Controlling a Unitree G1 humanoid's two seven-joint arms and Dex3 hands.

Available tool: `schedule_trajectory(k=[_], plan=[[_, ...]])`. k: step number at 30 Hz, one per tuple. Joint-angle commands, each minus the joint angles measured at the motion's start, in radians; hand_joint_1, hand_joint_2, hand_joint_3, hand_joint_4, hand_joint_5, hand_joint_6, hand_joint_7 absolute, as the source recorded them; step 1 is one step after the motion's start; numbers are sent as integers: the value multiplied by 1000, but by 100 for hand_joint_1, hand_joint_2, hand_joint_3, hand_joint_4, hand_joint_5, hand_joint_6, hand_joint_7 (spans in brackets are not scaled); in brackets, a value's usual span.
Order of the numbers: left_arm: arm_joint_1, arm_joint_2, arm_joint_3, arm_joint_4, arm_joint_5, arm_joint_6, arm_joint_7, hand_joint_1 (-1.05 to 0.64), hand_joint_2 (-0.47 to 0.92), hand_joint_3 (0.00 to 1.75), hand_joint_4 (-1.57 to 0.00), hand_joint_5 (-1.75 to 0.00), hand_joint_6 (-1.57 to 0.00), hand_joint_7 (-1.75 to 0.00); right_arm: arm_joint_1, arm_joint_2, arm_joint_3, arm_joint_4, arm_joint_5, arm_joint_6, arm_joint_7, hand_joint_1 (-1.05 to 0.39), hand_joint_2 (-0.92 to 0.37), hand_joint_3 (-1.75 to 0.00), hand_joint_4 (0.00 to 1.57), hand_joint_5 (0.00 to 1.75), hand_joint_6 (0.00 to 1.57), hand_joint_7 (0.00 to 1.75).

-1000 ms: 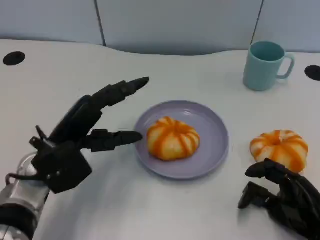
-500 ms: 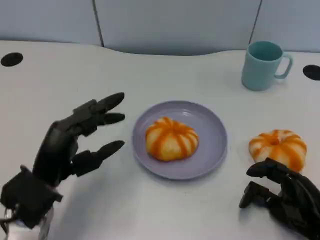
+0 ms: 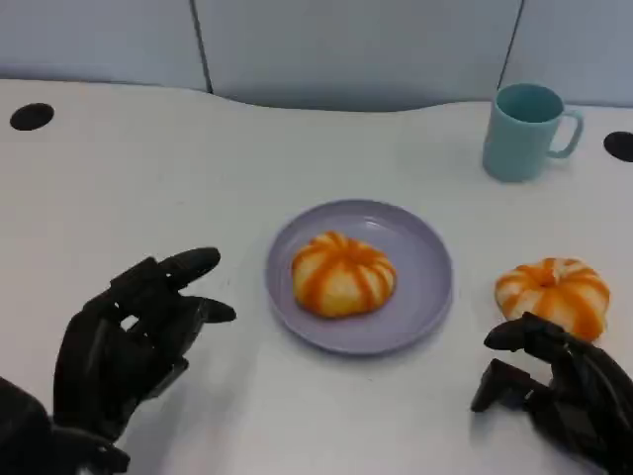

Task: Grasp the bread from the table and place it into the plate.

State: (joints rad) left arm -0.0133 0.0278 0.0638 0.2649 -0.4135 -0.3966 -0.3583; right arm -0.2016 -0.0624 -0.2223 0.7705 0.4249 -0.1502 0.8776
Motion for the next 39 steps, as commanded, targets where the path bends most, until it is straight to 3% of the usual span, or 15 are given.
schedule_trajectory(k=[1,3,4,6,11,27,33,39], plan=[[66,-21,23,-60,-13,91,30,-40,92,31,-63,-135,-82,-49,22,-10,-1,3,-6,19,-12,-49,-92,-18,64,139,67,96],[80,-28,32,-70,-16,121,28,-40,92,30,-63,-136,-82,-50,25,-10,0,0,-9,18,-13,-49,-92,-19,64,139,67,96],[87,-31,38,-65,-21,136,25,-39,92,31,-61,-143,-75,-68,30,-10,1,-6,-10,19,-15,-50,-92,-18,64,139,67,96],[96,-39,51,-55,-27,155,22,-40,92,31,-58,-148,-68,-85,36,-9,1,-13,-6,23,-14,-50,-92,-17,63,139,67,96],[96,-53,80,-36,-40,194,7,-41,92,28,-58,-153,-64,-95,38,-8,0,-18,1,32,-14,-49,-92,-17,64,140,67,96],[49,-93,100,53,-27,165,-38,-42,92,29,-59,-159,-64,-101,-13,-47,-35,73,4,21,17,-48,-92,-19,63,138,66,96],[35,-93,114,69,-41,177,-46,-42,92,26,-58,-161,-62,-104,-18,-45,-36,70,-8,34,-7,-48,-92,-15,62,146,66,102],[37,-97,120,51,-50,200,-45,-42,92,25,-58,-162,-64,-106,-14,-43,-36,70,-6,21,1,-46,-92,-20,62,142,63,102]])
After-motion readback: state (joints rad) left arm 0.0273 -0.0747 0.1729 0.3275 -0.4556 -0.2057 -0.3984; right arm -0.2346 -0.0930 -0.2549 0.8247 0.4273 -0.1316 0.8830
